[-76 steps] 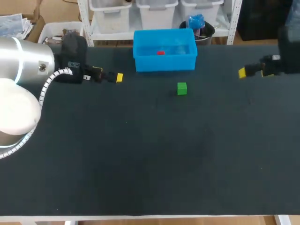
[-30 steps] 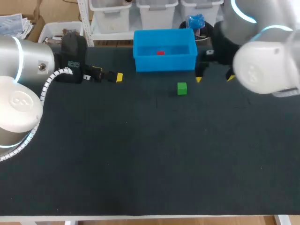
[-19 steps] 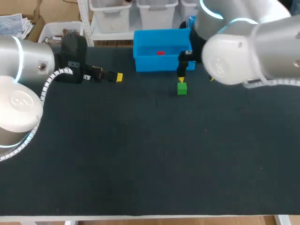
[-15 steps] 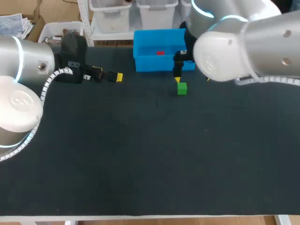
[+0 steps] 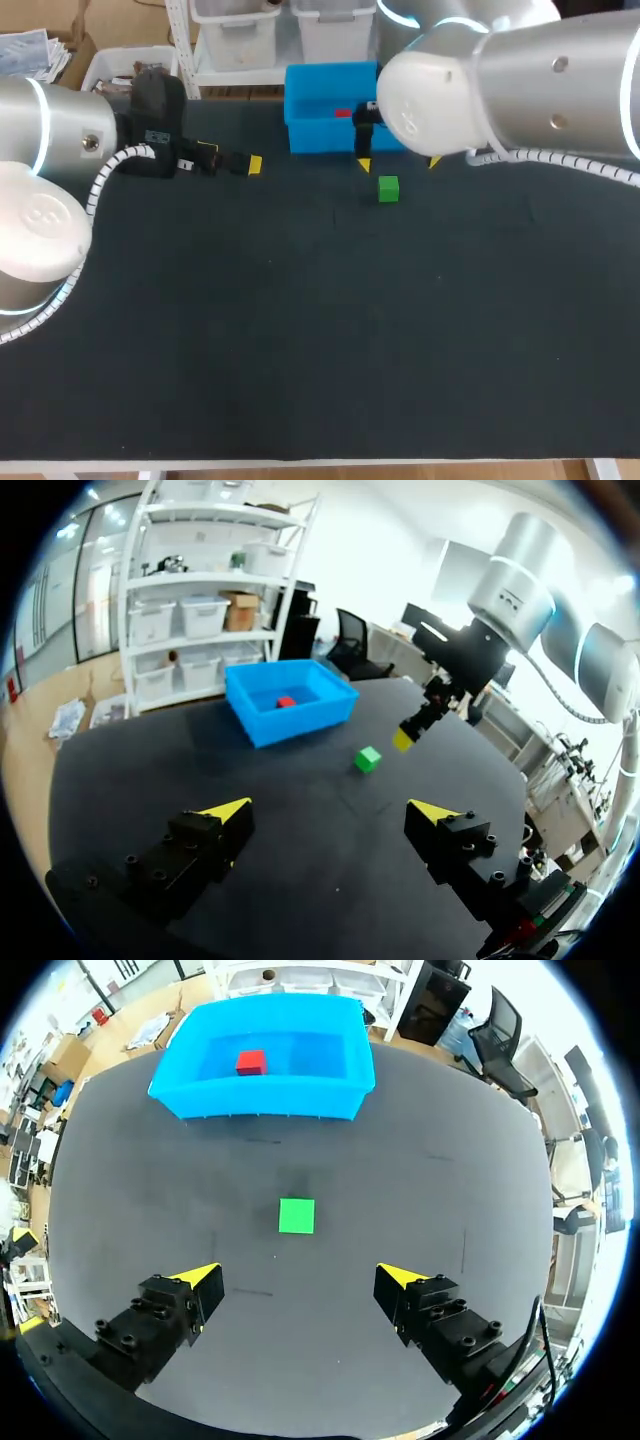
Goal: Use the left arm to pick the red cube and place it into the blue plastic box first, then use the right arm to grasp the green cube and put it into the same blue plastic box after the first action is fully finished.
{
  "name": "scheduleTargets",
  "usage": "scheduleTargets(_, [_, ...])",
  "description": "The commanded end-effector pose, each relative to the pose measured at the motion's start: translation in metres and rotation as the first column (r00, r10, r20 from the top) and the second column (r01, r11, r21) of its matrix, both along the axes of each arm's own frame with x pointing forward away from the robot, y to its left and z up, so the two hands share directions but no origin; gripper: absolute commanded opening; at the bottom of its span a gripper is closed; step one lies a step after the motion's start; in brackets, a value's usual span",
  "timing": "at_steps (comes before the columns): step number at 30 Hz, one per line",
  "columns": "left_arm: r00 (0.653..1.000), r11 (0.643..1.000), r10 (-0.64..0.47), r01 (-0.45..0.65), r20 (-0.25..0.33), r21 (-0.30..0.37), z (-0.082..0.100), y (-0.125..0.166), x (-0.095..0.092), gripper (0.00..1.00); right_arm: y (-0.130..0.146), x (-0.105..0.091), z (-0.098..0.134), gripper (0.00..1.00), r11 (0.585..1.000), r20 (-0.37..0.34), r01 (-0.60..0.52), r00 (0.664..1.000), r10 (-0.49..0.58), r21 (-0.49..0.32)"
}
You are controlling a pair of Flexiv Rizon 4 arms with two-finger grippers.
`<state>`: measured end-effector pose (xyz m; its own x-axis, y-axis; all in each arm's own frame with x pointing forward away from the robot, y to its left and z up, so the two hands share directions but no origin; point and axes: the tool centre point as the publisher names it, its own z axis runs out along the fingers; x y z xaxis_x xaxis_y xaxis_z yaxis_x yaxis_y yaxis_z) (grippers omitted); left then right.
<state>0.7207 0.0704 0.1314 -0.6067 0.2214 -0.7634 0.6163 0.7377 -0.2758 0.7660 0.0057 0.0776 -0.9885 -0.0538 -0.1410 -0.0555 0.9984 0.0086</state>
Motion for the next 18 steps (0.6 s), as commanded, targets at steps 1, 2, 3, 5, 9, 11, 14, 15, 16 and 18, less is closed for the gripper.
scheduleTargets(1, [1.000, 1.000, -0.006, 0.006, 0.006, -0.010, -0.002, 0.002, 0.000, 1.00, -0.001, -0.001, 0.001, 1.00, 1.000, 0.002, 0.000, 1.000, 0.000, 0.001])
scheduleTargets(2, [1.000, 1.000, -0.006, 0.006, 0.006, -0.010, -0.002, 0.002, 0.000, 1.00, -0.001, -0.001, 0.001, 1.00, 1.000, 0.002, 0.000, 1.000, 0.000, 0.001])
scheduleTargets(3, [1.000, 1.000, -0.006, 0.006, 0.006, -0.010, -0.002, 0.002, 0.000, 1.00, -0.001, -0.001, 0.001, 1.00, 1.000, 0.002, 0.000, 1.000, 0.000, 0.001])
scheduleTargets(5, [1.000, 1.000, -0.006, 0.006, 0.006, -0.010, -0.002, 0.002, 0.000, 1.00, -0.001, -0.001, 0.001, 1.00, 1.000, 0.002, 0.000, 1.000, 0.000, 0.001])
scheduleTargets(9, [1.000, 1.000, -0.006, 0.006, 0.006, -0.010, -0.002, 0.002, 0.000, 1.00, -0.001, -0.001, 0.001, 1.00, 1.000, 0.002, 0.000, 1.000, 0.000, 0.001])
scheduleTargets(11, [1.000, 1.000, -0.006, 0.006, 0.006, -0.010, -0.002, 0.002, 0.000, 1.00, -0.001, 0.003, 0.001, 1.00, 1.000, 0.012, 0.011, 1.000, -0.011, 0.001])
scheduleTargets(14, [1.000, 1.000, -0.006, 0.006, 0.006, -0.010, -0.002, 0.002, 0.000, 1.00, 0.000, 0.009, -0.003, 1.00, 0.999, 0.005, 0.045, 0.999, -0.045, -0.007])
scheduleTargets(15, [1.000, 1.000, -0.006, 0.006, 0.006, -0.010, -0.002, 0.002, 0.000, 1.00, 0.000, 0.011, -0.005, 1.00, 0.999, 0.004, 0.053, 0.999, -0.053, -0.011])
scheduleTargets(16, [1.000, 1.000, -0.006, 0.006, 0.006, -0.010, -0.002, 0.002, 0.000, 1.00, 0.001, 0.012, -0.008, 1.00, 0.998, 0.000, 0.057, 0.998, -0.057, -0.017])
scheduleTargets(18, [1.000, 1.000, -0.006, 0.006, 0.006, -0.010, -0.002, 0.002, 0.000, 1.00, 0.001, 0.015, -0.014, 1.00, 0.998, -0.008, 0.060, 0.998, -0.060, -0.022])
